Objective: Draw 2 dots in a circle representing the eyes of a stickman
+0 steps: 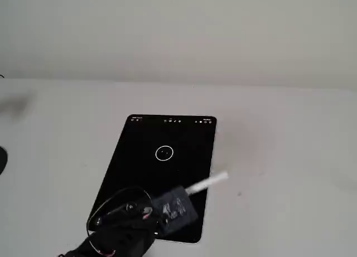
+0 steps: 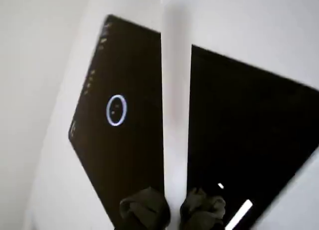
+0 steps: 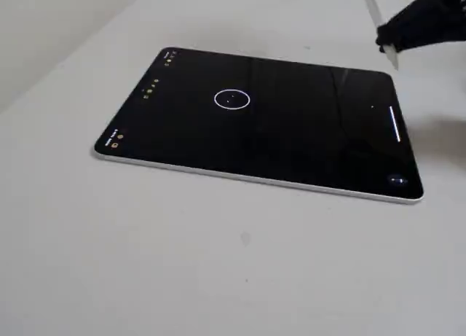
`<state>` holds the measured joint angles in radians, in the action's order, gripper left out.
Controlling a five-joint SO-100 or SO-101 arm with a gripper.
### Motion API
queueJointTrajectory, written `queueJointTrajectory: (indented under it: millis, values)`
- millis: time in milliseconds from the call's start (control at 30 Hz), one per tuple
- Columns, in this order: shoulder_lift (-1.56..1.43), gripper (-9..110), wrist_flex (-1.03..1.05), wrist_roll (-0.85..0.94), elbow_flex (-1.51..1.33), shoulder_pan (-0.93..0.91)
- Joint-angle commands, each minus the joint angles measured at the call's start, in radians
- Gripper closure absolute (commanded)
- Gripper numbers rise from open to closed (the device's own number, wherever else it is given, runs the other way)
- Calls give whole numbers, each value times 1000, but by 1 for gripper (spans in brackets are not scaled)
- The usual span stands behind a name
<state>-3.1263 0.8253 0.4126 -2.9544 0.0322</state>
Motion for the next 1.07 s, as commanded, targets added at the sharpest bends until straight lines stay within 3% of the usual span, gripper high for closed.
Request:
queueJointTrajectory:
  millis: [0,200,1033]
  values:
    - [-121,102,127,-74,61,-15]
    - [-198,102,253,-118,-8,-41]
    - [-196,101,321,-183,-72,-63]
